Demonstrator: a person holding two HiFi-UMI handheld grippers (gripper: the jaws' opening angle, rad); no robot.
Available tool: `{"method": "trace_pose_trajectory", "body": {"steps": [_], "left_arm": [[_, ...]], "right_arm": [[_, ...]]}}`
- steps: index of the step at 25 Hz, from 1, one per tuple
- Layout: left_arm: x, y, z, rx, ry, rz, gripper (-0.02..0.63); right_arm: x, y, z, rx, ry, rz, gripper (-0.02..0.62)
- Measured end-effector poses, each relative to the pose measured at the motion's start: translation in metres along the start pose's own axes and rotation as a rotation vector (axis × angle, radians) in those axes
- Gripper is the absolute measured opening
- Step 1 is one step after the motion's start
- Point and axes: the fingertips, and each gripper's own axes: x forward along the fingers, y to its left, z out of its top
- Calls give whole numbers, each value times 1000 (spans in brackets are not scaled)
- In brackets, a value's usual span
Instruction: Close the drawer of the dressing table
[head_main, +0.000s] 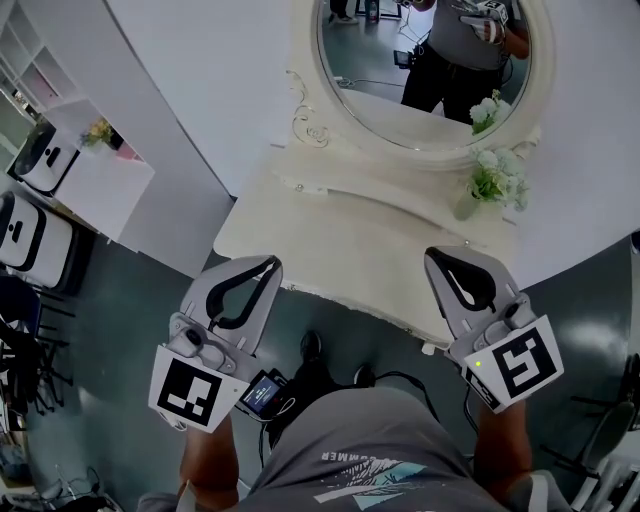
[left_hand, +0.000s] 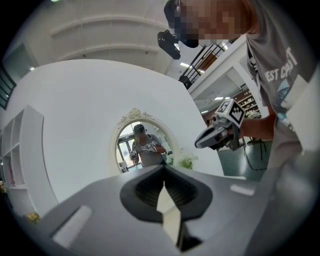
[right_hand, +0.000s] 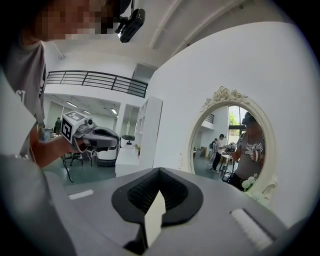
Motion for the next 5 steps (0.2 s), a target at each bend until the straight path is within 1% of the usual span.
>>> {"method": "trace_pose_trajectory", "body": {"steps": [5], "left_arm": [[-6, -2, -11, -15, 15, 15, 5]], "right_arm": [[-3, 5, -6, -3, 5, 1, 0]]}}
